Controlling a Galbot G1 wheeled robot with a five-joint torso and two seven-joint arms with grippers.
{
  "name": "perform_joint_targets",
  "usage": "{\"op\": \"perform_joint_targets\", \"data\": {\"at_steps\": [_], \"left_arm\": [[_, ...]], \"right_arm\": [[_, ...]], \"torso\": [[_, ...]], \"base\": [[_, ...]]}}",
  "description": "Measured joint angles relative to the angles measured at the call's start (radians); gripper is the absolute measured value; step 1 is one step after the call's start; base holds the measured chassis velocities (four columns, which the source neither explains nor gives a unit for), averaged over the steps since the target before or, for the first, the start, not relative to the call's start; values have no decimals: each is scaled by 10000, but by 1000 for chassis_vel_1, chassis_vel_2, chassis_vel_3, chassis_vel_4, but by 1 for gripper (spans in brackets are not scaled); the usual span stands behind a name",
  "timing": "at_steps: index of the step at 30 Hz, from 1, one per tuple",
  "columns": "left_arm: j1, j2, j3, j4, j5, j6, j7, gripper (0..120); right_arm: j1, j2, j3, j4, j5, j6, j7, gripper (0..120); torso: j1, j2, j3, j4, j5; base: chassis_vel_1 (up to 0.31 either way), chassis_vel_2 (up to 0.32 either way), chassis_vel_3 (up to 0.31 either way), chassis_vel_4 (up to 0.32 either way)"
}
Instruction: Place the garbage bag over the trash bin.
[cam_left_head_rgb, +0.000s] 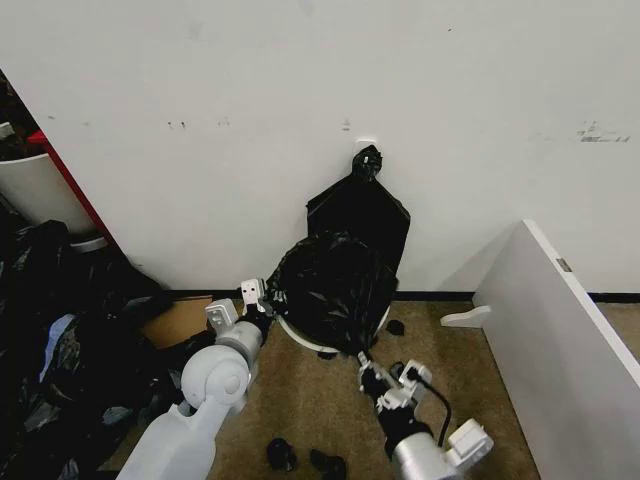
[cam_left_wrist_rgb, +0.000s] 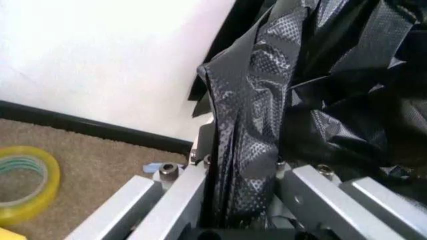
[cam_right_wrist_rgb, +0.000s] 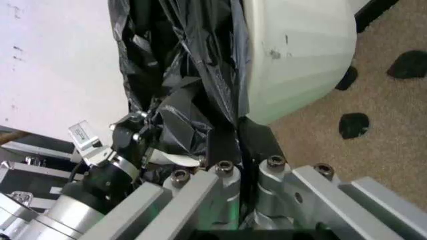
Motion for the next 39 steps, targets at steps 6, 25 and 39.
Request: {"op": "perform_joint_targets", "data": {"at_steps": [6,25,39], "left_arm": [[-58,23,-185,-342,-541,248,-227,1],[300,388,-660,-1114,-1744,1458,-639,1],[328,585,-566,-992,-1731,1229,-444,1]], "right_arm": [[45,76,-153,-653,-324,-18,-105,0],[1626,40,992,-4014,-3361,1803,-3805,0],[2115,-571,1884,-4526,-3252,1307,-3227,19]], "torso": [[-1,0,0,0,2],[-1,0,0,1,5],[0,0,0,0,4]], "base": [[0,0,0,0],[0,0,0,0],[0,0,0,0]]}}
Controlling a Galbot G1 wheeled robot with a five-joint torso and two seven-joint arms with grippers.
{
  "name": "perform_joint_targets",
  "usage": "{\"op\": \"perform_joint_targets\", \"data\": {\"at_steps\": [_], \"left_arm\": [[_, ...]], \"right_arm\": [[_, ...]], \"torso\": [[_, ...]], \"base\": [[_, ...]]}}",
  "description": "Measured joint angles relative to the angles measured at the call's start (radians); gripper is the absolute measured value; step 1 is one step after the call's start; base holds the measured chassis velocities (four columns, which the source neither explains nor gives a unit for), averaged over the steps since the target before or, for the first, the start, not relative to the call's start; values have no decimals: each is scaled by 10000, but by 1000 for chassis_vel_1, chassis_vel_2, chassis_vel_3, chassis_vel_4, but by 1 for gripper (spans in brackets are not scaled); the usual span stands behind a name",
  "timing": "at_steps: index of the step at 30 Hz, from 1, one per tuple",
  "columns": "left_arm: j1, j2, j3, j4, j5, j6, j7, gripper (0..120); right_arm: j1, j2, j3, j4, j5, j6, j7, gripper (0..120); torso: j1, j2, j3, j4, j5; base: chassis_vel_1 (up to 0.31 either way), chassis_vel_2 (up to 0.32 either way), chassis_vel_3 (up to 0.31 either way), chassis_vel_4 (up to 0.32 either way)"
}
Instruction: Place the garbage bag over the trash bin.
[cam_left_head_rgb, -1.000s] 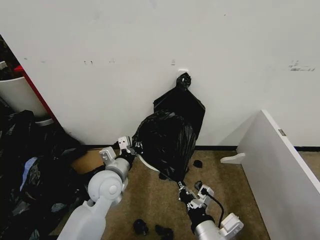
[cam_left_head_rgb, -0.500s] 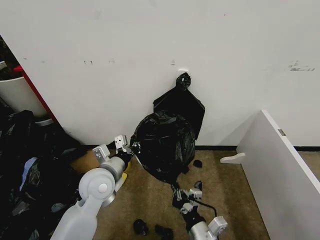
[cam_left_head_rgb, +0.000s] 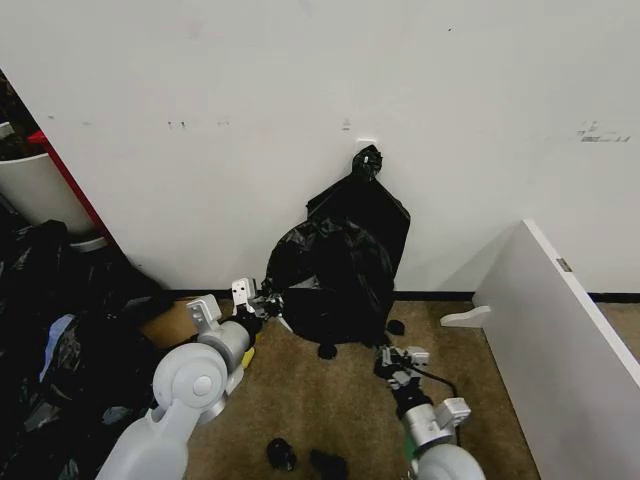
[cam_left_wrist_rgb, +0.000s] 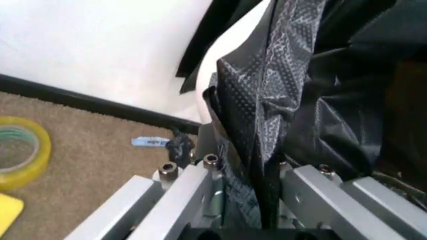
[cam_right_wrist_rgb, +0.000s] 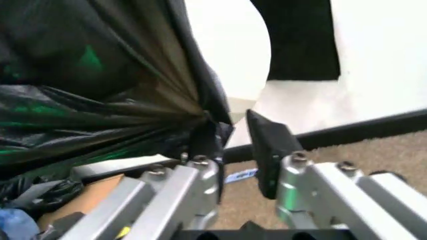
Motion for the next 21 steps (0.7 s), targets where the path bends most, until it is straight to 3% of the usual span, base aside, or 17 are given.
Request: {"op": "perform_joint_targets", "data": {"at_steps": [5,12,14,18,19,21], "left_arm": [[-127,52,195,507,192,-419,239,1],[-177,186,223,706,163,-435,268,1],[-143,241,246,705,171,-433,275,1],[-28,503,400,694,236,-382,347,1],[-40,531,417,634,221,-271,348,1],[-42,530,447,605,218,-212,351,1]], "right_arm": [[-68,-589,158,181,2,494,-193,39],[-62,-1336,1057,-769,195,638,-674,66],[-60,-1363,1229,-868,350,599,-766,69],[58,-1328,1772,-988,856,551,-1126,87],[8,-1337,1721,-980,702,725,-1475,98],[-33,-1340,1673,-1030,185,841,-1552,100]], "torso": [[0,0,0,0,-2],[0,0,1,-2,-3],[0,0,0,-2,0],[0,0,0,0,-3],[0,0,0,1,0],[0,0,0,-1,-2]], "base": [[0,0,0,0],[0,0,0,0],[0,0,0,0],[0,0,0,0],[0,0,0,0],[0,0,0,0]]}}
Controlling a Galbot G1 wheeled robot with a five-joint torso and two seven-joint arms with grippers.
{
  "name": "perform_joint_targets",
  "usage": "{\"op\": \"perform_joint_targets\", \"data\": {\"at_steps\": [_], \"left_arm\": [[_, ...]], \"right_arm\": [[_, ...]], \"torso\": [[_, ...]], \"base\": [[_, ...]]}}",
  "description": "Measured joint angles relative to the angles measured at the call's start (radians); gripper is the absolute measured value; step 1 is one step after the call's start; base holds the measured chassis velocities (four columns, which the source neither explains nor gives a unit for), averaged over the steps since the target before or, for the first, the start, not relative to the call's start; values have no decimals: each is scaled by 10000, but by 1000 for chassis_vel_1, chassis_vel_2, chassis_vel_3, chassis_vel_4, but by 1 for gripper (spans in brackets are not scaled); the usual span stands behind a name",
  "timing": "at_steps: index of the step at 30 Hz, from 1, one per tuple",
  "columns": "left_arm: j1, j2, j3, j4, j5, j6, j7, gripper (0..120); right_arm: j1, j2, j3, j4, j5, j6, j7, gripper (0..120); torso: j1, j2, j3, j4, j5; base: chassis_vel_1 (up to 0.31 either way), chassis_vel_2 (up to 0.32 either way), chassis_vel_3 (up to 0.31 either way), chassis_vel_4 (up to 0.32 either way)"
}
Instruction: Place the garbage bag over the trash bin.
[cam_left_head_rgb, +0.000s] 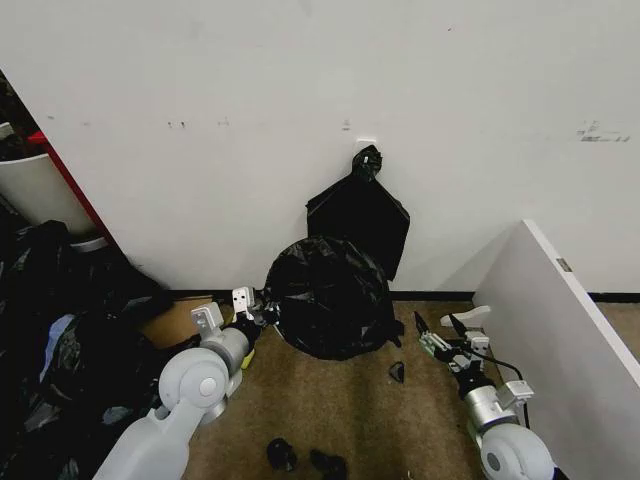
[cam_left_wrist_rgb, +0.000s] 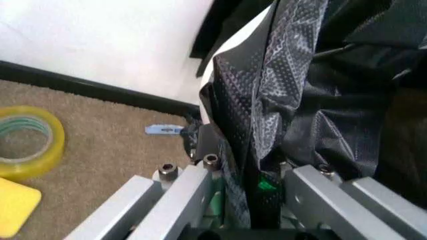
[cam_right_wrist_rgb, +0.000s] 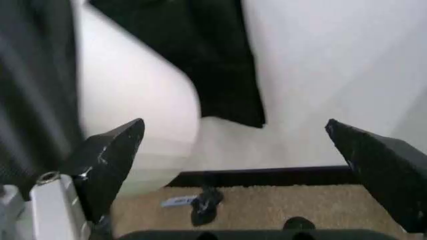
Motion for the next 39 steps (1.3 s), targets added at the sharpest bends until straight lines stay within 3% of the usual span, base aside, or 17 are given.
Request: {"op": "perform_joint_targets", "data": {"at_steps": [4,9,12,14,15,16,19,22,27,32,39], "left_arm": [[86,79,48,-6,156,-16,193,1],[327,382,169,230,880,-604,1315,1],[374,748,314,1081,1844,-2440,3418,1],[301,931,365,1931,2354,-3731,4722,1],[237,1015,374,2601,2655,-4605,5911,1],[237,1015,374,2601,2655,-4605,5911,1],[108,1035,317,3697,3321,-5935,8121,1],[103,1009,263,4053,3858,-6360,8686,1],[111,967,267,4077,4386,-6549,8785,1],[105,952,300,4066,4671,-6622,8764,1],[100,874,360,4027,4767,-6612,8770,1]], "right_arm": [[91,93,499,-152,-373,208,-180,100],[250,64,1184,308,1180,334,-1238,100],[361,-9,1445,1028,2762,334,-2251,100],[368,-46,1519,1174,2759,335,-2696,100],[367,-104,1545,1187,2433,337,-2957,100],[367,-104,1545,1187,2433,337,-2957,100],[398,-284,1540,1069,2019,366,-3435,100],[490,-488,1586,670,1919,387,-4709,100],[708,-572,1658,214,1177,438,-6134,100],[830,-510,1369,204,778,392,-6318,100],[1020,-200,843,-178,-63,190,-5545,100]], "torso": [[0,0,0,-1,4],[0,0,0,0,-2],[0,0,0,2,-6],[0,0,0,1,-1],[0,0,0,1,-1],[0,0,0,1,-1],[0,0,0,0,-3],[0,0,0,0,3],[0,0,0,0,0],[0,0,0,0,-2],[0,0,0,1,1]], "base": [[0,0,0,0],[0,0,0,0],[0,0,0,0],[0,0,0,0],[0,0,0,0],[0,0,0,0],[0,0,0,0],[0,0,0,0],[0,0,0,0],[0,0,0,0],[0,0,0,0]]}}
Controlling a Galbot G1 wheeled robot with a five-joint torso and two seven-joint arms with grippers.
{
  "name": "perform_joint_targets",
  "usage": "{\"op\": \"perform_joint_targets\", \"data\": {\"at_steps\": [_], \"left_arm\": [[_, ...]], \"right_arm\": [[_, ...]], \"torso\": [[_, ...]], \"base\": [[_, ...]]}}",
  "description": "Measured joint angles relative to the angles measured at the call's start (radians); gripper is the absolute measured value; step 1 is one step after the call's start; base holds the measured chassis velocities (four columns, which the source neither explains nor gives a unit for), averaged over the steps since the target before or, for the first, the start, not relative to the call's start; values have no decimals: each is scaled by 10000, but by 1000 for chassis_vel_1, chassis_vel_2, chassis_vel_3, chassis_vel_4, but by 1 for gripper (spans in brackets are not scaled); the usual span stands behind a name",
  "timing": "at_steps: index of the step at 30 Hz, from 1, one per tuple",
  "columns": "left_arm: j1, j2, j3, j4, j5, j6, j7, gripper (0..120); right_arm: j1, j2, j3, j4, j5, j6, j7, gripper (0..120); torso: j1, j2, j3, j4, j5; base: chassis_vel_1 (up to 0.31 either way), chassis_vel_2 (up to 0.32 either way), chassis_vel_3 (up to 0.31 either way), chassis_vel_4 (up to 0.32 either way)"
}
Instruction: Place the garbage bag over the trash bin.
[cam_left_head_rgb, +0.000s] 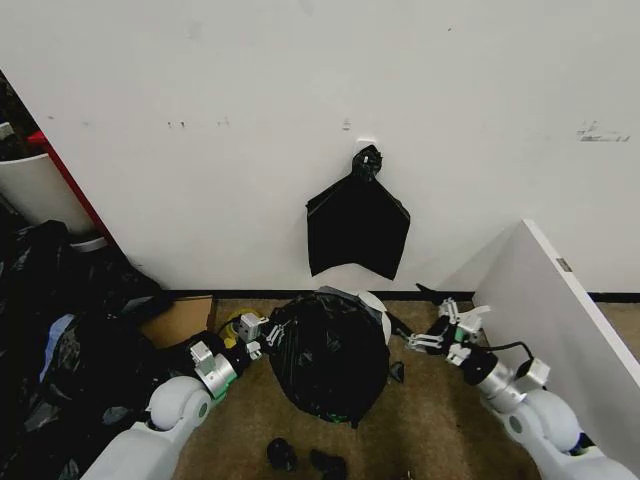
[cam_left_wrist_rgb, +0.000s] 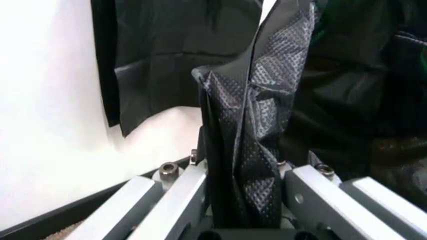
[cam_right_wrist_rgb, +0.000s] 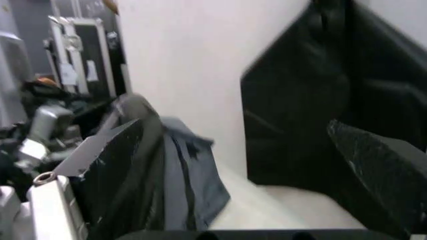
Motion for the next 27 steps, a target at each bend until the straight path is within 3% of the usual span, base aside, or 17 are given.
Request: {"op": "perform_joint_targets", "data": {"at_steps": [6,14,22,27], "left_arm": [[63,-17,-12,4,81,33,144,1],[86,11,-93,-147,139,36,317,1],[126,53,-156,-436,-261,276,312,1],[151,16,-145,-503,-328,375,288,1]], "right_arm": [[69,17,-330,-325,15,-408,550,100],[270,-129,-425,-552,497,-945,58,100],[565,157,-390,-1387,-602,-333,35,100],[668,278,-454,-1488,-967,24,1263,100]], "torso": [[0,0,0,0,-1],[0,0,0,0,-2],[0,0,0,0,0],[0,0,0,0,-1]], "base": [[0,0,0,0],[0,0,0,0],[0,0,0,0],[0,0,0,0]]}}
